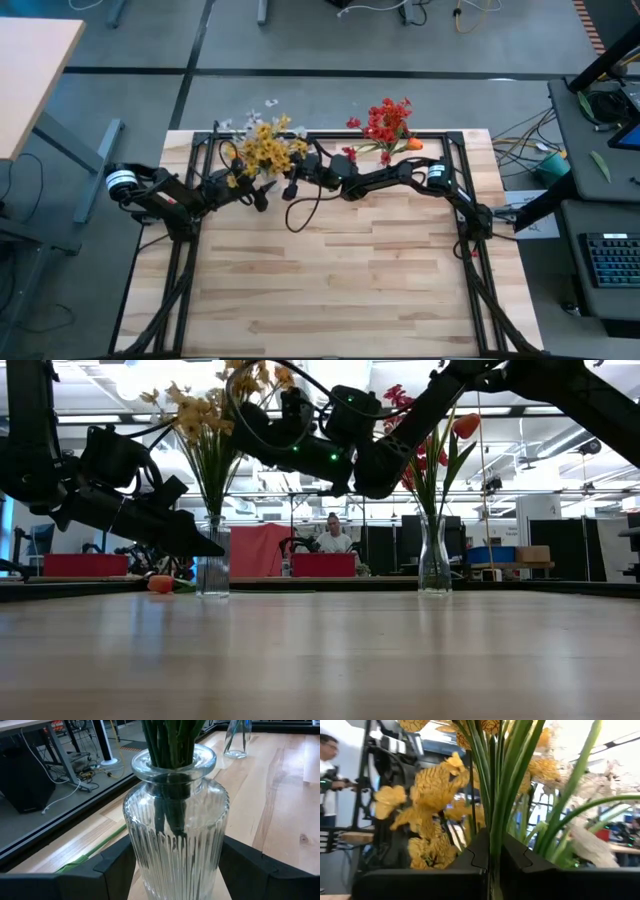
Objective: Sort flowers into vase by color
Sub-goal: Put the yellow flowers into the left transparent flower vase
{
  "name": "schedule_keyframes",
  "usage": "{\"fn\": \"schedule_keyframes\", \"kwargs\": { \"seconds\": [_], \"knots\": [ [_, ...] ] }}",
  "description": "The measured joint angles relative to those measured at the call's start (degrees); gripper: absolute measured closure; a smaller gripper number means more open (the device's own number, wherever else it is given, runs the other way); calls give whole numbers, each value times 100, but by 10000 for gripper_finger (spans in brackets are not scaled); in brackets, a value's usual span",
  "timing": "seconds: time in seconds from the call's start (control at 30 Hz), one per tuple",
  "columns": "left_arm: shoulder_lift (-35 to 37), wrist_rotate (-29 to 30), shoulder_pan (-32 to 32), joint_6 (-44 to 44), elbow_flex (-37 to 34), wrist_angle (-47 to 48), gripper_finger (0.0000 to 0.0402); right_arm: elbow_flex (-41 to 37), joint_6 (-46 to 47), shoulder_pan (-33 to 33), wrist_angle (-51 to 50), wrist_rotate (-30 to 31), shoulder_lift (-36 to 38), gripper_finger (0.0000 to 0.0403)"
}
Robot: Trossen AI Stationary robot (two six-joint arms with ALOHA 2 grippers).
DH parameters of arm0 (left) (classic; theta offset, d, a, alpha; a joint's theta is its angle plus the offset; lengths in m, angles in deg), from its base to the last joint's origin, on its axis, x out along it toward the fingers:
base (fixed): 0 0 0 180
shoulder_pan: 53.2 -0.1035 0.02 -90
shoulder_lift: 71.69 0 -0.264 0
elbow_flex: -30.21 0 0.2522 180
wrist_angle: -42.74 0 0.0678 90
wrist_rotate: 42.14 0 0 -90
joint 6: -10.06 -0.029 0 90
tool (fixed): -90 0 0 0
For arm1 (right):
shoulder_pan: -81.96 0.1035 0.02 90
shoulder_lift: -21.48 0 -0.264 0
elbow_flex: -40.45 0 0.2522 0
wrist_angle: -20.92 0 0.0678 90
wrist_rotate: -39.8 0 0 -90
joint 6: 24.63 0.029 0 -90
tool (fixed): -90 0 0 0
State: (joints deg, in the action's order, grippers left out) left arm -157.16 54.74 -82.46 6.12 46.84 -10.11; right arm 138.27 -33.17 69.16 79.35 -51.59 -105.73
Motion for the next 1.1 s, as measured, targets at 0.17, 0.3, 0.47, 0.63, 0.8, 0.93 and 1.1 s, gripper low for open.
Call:
{"fn": "schedule_keyframes", "kwargs": {
  "seconds": [0.17, 0.3, 0.47, 0.63, 0.8, 0.93, 1.1],
  "knots": [
    [0, -5, 0, 0, 0, 4, 167, 0, -1, 0, -293, 204, -2, 390],
    [0, -4, 1, 0, 0, 8, 167, 0, -151, 4, -606, 258, 0, 390],
    [0, -4, 0, 5, 0, 11, 167, 7, -269, 7, -868, 289, 2, 390],
    [0, -2, 1, -3, 0, 12, 166, 7, -525, 4, -1159, 305, 2, 390],
    [0, 7, 2, -7, 0, 13, 167, 9, -665, 6, -1481, 313, 11, 390],
    [0, 10, 2, 1, 0, 14, 166, 9, -809, 4, -1632, 365, 13, 390],
    [0, 9, 0, 19, 0, 15, 167, 16, -926, 26, -1869, 687, 23, 390]
  ]
}}
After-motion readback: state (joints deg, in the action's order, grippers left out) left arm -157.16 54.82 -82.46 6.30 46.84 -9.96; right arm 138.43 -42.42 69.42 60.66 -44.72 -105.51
